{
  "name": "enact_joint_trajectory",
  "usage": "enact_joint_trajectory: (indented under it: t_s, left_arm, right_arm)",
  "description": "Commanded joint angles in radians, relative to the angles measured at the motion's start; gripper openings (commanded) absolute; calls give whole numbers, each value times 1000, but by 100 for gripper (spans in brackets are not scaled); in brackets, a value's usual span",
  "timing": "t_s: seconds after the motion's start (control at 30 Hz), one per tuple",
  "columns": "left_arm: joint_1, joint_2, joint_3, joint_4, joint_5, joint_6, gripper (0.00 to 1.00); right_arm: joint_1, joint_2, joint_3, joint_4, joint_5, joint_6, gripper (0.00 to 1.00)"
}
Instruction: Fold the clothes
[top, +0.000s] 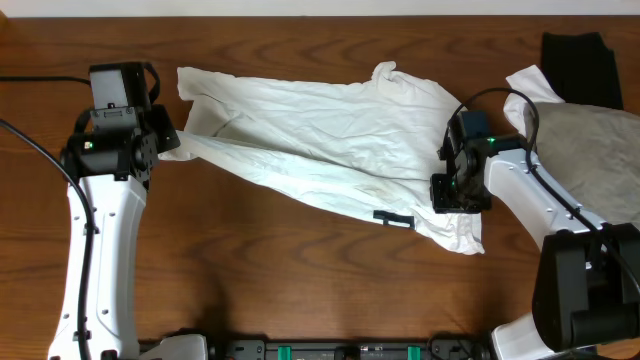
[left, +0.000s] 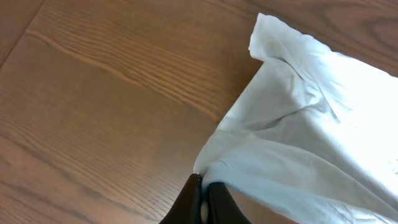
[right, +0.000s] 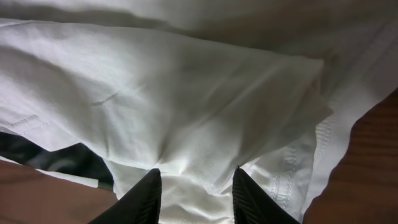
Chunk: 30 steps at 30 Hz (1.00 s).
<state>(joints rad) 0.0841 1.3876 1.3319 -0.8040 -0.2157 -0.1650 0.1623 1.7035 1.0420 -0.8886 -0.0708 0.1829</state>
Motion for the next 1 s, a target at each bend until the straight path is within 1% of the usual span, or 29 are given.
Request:
enact_joint_trajectory:
  t_s: [0.0,0.6,0.83,0.97]
  left_arm:
    - [5,-13,-4,0,-2,-16,6]
    - [5,-13,-4,0,-2,-16,6]
    - [5,-13,-4,0,-2,-16,6]
    - [5,-13,-4,0,-2,-16,6]
  right_arm:
    - [9,10,-9,4,14,19,36]
    - [9,17,-21,18,14,19,36]
    - [9,17,-64,58,14,19,36]
    - [9,17,-87,90,14,27,35]
